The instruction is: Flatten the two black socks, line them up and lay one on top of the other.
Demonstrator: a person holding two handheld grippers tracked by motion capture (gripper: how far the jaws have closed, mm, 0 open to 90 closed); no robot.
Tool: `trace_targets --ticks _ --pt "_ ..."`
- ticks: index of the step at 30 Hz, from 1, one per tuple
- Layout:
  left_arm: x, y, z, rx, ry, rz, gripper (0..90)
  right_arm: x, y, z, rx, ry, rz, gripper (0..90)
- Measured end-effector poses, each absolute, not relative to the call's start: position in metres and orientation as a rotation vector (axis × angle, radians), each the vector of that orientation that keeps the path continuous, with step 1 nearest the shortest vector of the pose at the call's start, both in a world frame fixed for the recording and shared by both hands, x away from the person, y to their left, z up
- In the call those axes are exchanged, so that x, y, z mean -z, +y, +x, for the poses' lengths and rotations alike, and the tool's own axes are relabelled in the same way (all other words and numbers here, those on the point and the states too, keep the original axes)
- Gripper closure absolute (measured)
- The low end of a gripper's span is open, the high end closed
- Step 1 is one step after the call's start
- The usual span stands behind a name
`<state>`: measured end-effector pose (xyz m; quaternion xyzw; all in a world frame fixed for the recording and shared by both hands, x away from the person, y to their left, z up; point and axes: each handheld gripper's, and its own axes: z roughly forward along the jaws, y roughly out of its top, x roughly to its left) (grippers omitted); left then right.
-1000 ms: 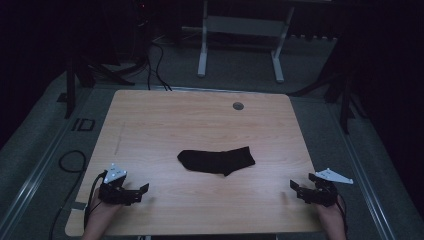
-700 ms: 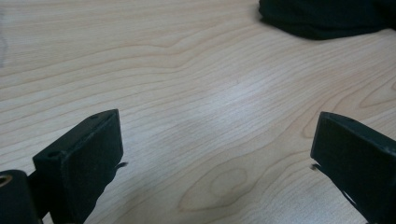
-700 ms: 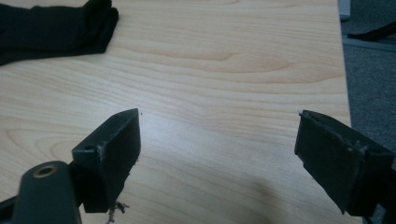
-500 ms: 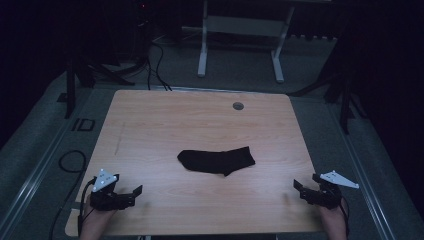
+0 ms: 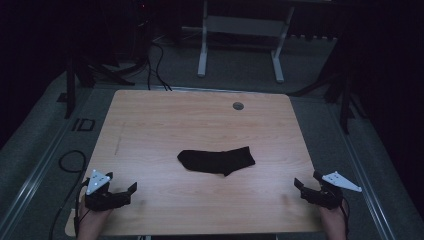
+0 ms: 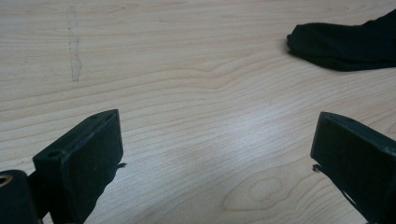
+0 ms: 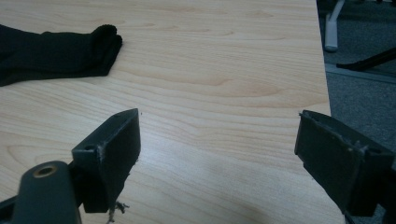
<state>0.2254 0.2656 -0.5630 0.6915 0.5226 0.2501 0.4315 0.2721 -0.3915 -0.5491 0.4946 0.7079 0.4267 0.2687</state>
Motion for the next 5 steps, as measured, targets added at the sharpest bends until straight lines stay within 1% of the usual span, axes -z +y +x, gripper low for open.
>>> trace_targets --ticks 5 --pt "0.5628 0.267 0.2255 -0.624 1.3 1.715 2.6 0.5495 -0.3914 0.2722 -1.144 1.91 1.332 14.3"
